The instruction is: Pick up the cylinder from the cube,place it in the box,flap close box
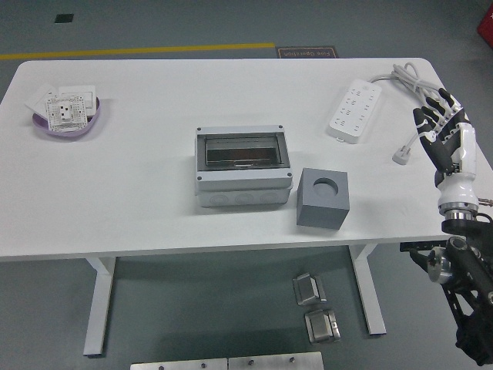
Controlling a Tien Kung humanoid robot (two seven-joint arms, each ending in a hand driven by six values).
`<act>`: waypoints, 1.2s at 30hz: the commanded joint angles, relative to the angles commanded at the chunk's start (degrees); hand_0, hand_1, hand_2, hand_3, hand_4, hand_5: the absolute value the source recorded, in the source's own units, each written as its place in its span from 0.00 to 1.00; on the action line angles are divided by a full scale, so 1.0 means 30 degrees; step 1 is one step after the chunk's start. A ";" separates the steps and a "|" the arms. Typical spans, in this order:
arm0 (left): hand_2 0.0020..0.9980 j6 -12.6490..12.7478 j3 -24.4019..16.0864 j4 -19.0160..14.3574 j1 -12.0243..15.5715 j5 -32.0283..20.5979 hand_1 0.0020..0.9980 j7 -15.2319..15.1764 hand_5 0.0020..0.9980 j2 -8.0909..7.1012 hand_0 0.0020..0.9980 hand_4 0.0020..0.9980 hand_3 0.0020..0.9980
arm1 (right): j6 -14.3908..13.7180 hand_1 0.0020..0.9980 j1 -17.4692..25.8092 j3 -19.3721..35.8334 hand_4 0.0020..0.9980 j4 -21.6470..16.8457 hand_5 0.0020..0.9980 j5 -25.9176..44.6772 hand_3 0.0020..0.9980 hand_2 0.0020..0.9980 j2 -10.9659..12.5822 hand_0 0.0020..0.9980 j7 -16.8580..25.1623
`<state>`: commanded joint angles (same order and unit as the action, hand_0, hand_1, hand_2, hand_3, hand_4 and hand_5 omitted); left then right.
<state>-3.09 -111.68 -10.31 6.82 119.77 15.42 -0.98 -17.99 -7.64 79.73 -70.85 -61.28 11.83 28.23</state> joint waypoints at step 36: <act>0.53 0.0174 0.0133 0.0000 -0.0247 -0.0811 0.54 -0.0080 0.10 -0.0272 0.63 0.37 0.58 | -0.0604 0.80 0.0644 0.1350 0.94 -0.1624 0.50 -0.1799 0.80 0.79 0.0006 0.86 -0.0871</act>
<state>-2.57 -111.28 -10.31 6.08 117.34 15.18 -1.80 -19.81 -5.70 83.78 -75.72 -66.68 11.85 25.62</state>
